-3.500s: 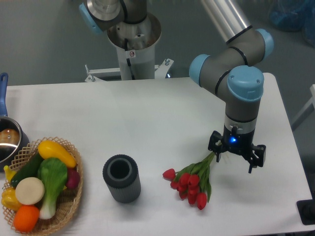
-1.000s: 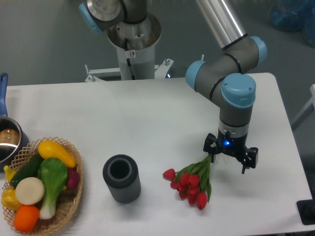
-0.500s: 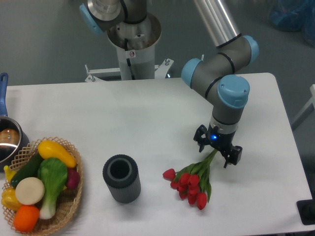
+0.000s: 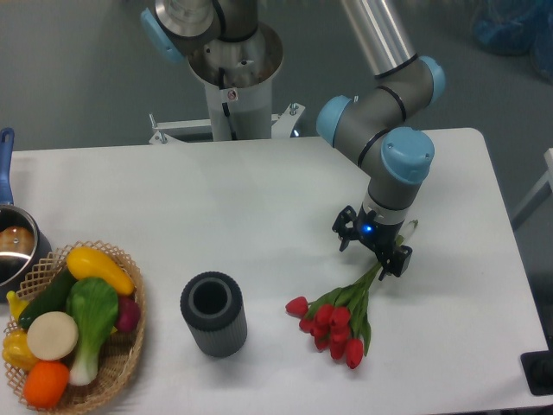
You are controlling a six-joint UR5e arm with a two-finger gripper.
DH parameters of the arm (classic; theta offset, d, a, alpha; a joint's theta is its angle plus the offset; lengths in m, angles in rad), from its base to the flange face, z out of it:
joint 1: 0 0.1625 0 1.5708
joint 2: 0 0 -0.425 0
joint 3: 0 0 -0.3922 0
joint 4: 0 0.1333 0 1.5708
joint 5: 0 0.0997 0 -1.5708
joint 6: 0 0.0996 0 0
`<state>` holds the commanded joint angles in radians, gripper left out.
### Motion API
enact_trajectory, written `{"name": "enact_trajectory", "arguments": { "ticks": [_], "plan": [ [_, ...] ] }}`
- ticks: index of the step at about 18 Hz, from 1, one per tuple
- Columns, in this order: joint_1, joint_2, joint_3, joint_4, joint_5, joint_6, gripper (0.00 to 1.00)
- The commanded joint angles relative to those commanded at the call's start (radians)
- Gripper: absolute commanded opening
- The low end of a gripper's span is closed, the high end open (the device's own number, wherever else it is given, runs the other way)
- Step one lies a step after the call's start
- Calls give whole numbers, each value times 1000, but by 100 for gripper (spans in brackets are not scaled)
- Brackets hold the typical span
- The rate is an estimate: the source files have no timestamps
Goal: Pick up the flowers from the table
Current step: 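Shift the open gripper over the tulip stems and lower it, then close the gripper around the green tulip stems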
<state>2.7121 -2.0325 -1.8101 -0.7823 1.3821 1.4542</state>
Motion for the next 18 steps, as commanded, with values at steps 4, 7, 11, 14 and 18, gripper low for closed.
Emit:
{"name": "enact_trajectory", "arguments": {
  "ticks": [4, 7, 11, 14, 18],
  "plan": [
    [0, -9, 21, 2, 0, -6, 100],
    [-2, -28, 44, 3, -2, -12, 100],
    [-5, -37, 45, 5, -2, -12, 100],
    [-6, -38, 45, 5, -2, -11, 100],
    [-6, -41, 46, 6, -2, -6, 95]
  ]
}}
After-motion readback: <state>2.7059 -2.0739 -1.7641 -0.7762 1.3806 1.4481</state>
